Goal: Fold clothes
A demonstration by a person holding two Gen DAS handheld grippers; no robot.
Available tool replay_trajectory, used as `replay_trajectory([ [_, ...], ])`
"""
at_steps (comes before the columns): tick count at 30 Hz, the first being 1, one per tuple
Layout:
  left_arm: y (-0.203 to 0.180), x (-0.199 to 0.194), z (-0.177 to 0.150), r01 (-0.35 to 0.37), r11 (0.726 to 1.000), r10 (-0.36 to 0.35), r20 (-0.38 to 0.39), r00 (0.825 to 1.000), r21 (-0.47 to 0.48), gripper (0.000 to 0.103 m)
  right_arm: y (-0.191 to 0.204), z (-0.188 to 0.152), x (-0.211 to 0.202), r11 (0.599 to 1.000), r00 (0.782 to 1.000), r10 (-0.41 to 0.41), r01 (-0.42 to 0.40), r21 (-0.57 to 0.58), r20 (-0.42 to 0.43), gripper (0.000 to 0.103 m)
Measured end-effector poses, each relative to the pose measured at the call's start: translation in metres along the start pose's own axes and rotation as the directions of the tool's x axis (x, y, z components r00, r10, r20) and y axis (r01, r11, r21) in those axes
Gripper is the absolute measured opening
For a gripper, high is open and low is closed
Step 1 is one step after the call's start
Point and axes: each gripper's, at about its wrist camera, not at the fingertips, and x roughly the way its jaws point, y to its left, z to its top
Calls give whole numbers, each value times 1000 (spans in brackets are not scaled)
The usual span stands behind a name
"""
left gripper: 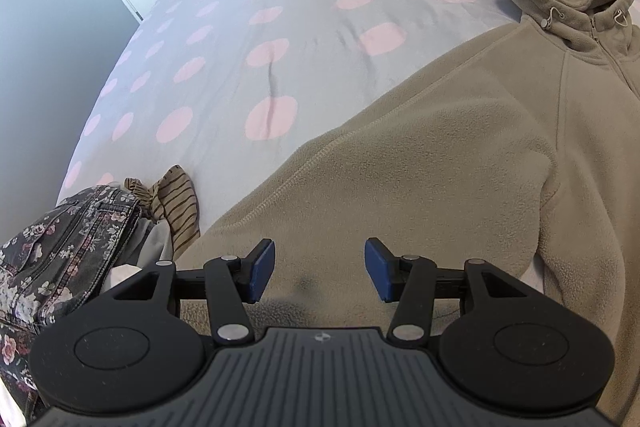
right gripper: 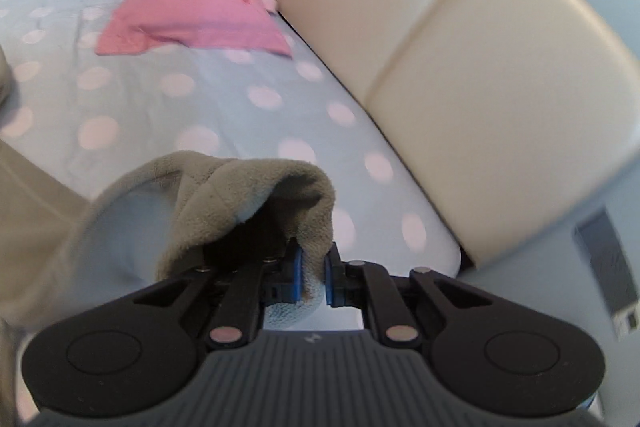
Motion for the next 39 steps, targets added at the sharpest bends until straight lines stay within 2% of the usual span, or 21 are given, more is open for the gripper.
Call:
replay_trajectory([
  [3,-2,0,-1,-2,1000,2,-4,1000,-2,48,-30,-37,21,999,997,31,-28,43,-73,17],
  [7,-2,3,-4,-11,1000,11,-21,1000,-7,48,-52,-80,44,1000,986,15,-12,21,-166,21],
  [9,-1,4,-5,-13,1000,13,-28,1000,-13,48,-64,-96,46,999,982,21,-11,51,-187,23],
  [12,-2,4,-5,-16,1000,16,-29,999,-15,48,-73,-110,45,991,978,87,-65,119,-189,25],
  [16,-6,3,-6,-10,1000,10,-29,1000,-10,48,-66,-124,38,976,967,198,-179,126,-160,35],
  [17,-8,2,-7,-10,1000,9,-29,1000,-6,48,-60,-127,38,971,961,226,-209,114,-161,42],
  [18,-9,2,-8,-9,1000,9,-30,1000,-1,48,-52,-128,39,969,956,241,-229,90,-169,53],
  [19,-10,2,-8,-11,1000,12,-29,999,5,48,-44,-129,41,971,953,240,-235,49,-183,57],
  [23,-14,0,-11,-20,1000,21,-26,999,23,48,-9,-137,54,960,964,169,-207,-186,-203,61],
  [25,-14,1,-12,-20,1000,21,-31,999,20,48,7,-143,56,923,975,139,-191,-333,-174,66],
  [27,-14,3,-12,-20,1000,21,-38,999,19,48,22,-148,55,871,981,130,-182,-456,-144,75],
  [29,-15,5,-11,-18,1000,19,-45,999,25,48,32,-150,56,831,983,125,-178,-527,-134,81],
  [35,-23,7,-12,-6,998,9,-50,999,62,48,47,-160,77,784,978,97,-189,-592,-184,80],
  [37,-25,7,-11,-4,998,7,-50,999,70,48,50,-166,77,764,980,91,-183,-619,-177,65],
  [38,-25,7,-11,-2,998,6,-49,999,70,48,52,-169,76,753,981,89,-181,-632,-174,39],
  [39,-25,8,-10,-1,998,4,-48,999,70,48,52,-173,73,742,981,91,-181,-645,-170,37],
])
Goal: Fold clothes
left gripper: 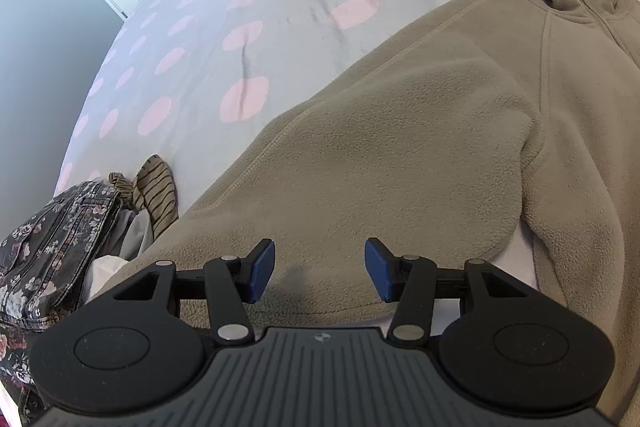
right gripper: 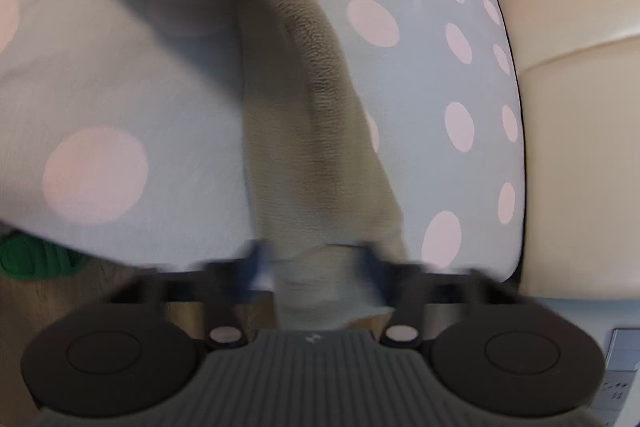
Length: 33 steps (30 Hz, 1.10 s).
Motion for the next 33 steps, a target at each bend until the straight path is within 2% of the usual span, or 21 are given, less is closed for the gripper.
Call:
replay_trajectory([
  [1,0,0,0,2,1000,-2,1,1000,0,48,4,-4,-4,1000,1000,-3,3,-25,14,34],
  [2,0,0,1,4,1000,-4,2,1000,-1,48,9,-9,-7,998,1000,-5,7,-64,21,7],
  [3,-1,0,1,5,1000,-5,3,1000,2,48,14,-15,-10,994,1000,-11,14,-109,24,0],
  [5,-2,-2,0,7,1000,-7,6,1000,9,48,28,-32,-12,975,999,-37,37,-221,5,0],
  [6,-2,-3,0,7,1000,-7,8,1000,11,48,29,-40,-10,972,999,-28,21,-232,-24,0],
  [8,-1,-5,0,7,1000,-7,12,1000,4,48,26,-54,-7,985,998,-13,2,-175,-62,0],
  [10,1,-6,0,11,1000,-10,14,1000,-5,48,23,-59,-13,992,999,-21,18,-125,-25,1],
  [11,1,-7,-1,11,1000,-11,14,1000,-9,48,23,-61,-17,994,1000,-28,27,-105,-3,8],
  [13,1,-7,-3,6,1000,-6,10,1000,-8,48,22,-62,-24,996,998,-45,48,-72,44,45],
  [14,1,-6,-3,3,1000,-3,7,1000,-8,48,23,-61,-28,994,995,-60,66,-82,74,67],
  [16,1,-6,-5,-2,1000,2,2,1000,-10,48,21,-53,-31,992,990,-71,83,-96,125,69],
  [17,2,-6,-6,-4,1000,4,0,1000,-13,48,20,-48,-32,991,986,-77,92,-100,147,74],
  [18,2,-6,-6,-6,1000,6,-2,1000,-15,48,20,-44,-32,989,982,-90,108,-103,163,85],
  [20,1,-5,-6,-10,1000,10,-4,1000,-17,48,21,-33,-25,984,978,-115,136,-115,174,88],
  [25,-3,-4,-6,-17,1000,17,-6,1000,1,48,22,-17,0,984,986,-118,132,-119,117,87],
  [26,-4,-4,-6,-18,1000,18,-7,1000,6,48,23,-16,1,984,987,-115,128,-121,111,78],
  [27,-5,-3,-6,-19,1000,19,-9,1000,11,48,25,-16,3,984,988,-112,125,-128,108,60],
  [28,-6,-3,-5,-19,1000,19,-9,1000,11,48,30,-19,2,980,987,-112,129,-151,116,52],
  [30,-7,-3,-4,-16,1000,16,-9,1000,13,48,38,-27,-5,960,978,-136,169,-222,158,43],
  [31,-8,-2,-4,-14,1000,14,-9,1000,14,48,40,-32,-10,942,969,-168,211,-260,180,42],
  [33,-9,-2,-4,-10,1000,10,-9,1000,17,48,37,-44,-21,895,939,-256,320,-312,227,39],
])
